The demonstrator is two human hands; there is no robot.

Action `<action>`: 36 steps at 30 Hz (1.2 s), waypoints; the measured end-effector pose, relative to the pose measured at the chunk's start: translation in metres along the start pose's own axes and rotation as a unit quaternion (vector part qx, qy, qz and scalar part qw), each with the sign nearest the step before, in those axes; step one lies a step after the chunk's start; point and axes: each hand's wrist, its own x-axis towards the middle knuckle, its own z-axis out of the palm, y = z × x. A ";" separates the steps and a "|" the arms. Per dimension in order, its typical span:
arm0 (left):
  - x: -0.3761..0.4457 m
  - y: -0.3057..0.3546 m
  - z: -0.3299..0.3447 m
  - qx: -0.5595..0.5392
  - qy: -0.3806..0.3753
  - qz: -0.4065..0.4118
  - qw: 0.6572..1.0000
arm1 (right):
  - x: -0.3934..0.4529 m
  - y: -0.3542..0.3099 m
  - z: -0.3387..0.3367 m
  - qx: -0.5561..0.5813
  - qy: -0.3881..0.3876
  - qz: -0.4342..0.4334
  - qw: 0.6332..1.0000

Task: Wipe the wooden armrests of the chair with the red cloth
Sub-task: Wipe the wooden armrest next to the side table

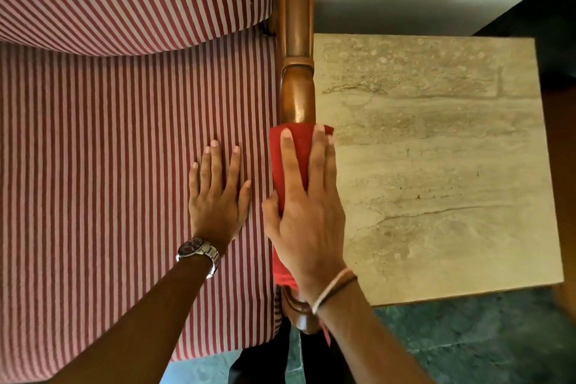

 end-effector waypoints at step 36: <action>-0.001 0.002 0.001 0.037 -0.003 -0.001 0.999 | 0.105 -0.001 -0.006 0.036 0.020 -0.029 0.999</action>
